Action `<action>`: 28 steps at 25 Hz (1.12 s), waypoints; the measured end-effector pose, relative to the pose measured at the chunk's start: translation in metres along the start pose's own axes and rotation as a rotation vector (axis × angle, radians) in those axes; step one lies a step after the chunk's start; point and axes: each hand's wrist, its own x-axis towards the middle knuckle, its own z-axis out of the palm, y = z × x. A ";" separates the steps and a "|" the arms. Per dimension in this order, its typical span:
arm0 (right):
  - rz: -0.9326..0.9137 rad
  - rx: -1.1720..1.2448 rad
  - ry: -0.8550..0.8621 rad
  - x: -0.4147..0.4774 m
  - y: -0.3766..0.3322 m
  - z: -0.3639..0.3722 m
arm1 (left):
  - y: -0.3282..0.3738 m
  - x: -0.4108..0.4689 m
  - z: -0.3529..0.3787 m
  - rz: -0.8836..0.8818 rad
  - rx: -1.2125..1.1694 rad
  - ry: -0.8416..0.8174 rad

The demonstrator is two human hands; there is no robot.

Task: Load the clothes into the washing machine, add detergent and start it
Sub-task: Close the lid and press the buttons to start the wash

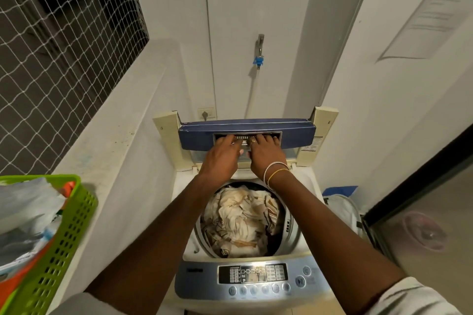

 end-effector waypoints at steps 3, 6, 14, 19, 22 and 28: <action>-0.047 0.009 0.026 -0.020 -0.001 -0.014 | 0.008 -0.016 -0.003 0.007 0.013 0.040; -0.075 0.028 -0.003 -0.041 0.000 -0.021 | 0.013 -0.031 -0.004 0.006 0.032 0.044; -0.048 0.183 -0.064 -0.065 -0.004 -0.033 | 0.029 -0.042 -0.027 -0.086 -0.078 -0.144; -0.021 0.248 -0.133 -0.082 -0.005 -0.029 | 0.034 -0.055 -0.025 -0.180 -0.221 -0.300; 0.015 0.295 -0.274 -0.096 -0.006 -0.016 | 0.032 -0.065 -0.008 -0.215 -0.271 -0.496; 0.097 0.410 -0.519 -0.130 -0.003 0.035 | 0.036 -0.120 0.027 -0.271 -0.372 -0.597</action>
